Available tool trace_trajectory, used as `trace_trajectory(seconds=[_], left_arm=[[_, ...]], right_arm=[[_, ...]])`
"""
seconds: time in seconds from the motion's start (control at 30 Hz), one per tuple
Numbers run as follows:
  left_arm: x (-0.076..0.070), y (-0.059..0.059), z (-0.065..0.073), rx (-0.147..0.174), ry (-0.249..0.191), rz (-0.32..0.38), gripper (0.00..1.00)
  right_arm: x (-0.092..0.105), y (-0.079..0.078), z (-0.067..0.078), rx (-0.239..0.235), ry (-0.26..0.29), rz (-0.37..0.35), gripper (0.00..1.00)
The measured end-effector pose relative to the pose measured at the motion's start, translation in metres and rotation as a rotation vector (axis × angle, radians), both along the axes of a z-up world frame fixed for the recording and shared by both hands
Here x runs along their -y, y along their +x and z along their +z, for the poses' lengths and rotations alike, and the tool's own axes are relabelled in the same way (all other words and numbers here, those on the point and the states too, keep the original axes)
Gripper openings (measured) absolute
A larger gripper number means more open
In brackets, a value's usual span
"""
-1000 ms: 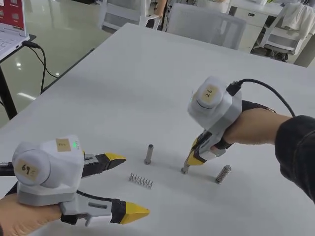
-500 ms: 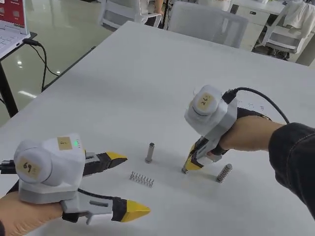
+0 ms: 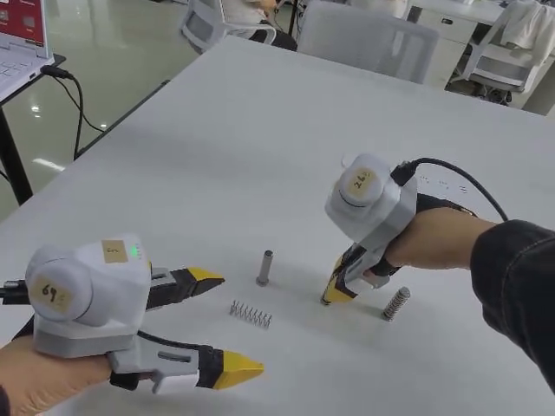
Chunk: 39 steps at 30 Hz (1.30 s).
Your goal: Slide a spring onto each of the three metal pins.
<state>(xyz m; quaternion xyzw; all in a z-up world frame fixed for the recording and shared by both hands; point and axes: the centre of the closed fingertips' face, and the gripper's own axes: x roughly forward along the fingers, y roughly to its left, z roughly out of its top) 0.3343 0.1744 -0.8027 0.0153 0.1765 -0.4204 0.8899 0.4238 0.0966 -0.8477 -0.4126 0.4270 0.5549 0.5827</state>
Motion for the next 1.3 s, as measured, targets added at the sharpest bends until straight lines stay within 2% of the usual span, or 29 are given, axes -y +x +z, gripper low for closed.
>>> trace_trajectory(seconds=[0.43, 0.9, 1.3], left_arm=[[0.001, -0.002, -0.001, -0.004, 0.002, -0.003, 0.65], [0.001, -0.001, 0.000, -0.001, 0.004, -0.006, 0.65], [-0.004, -0.003, 0.002, 0.003, 0.005, 0.008, 0.65]], right_arm=[[0.000, 0.002, 0.002, 0.018, 0.013, 0.007, 0.17], [-0.017, 0.002, 0.024, 0.059, 0.076, 0.028, 0.20], [-0.038, -0.013, 0.040, 0.077, 0.118, 0.058, 0.20]])
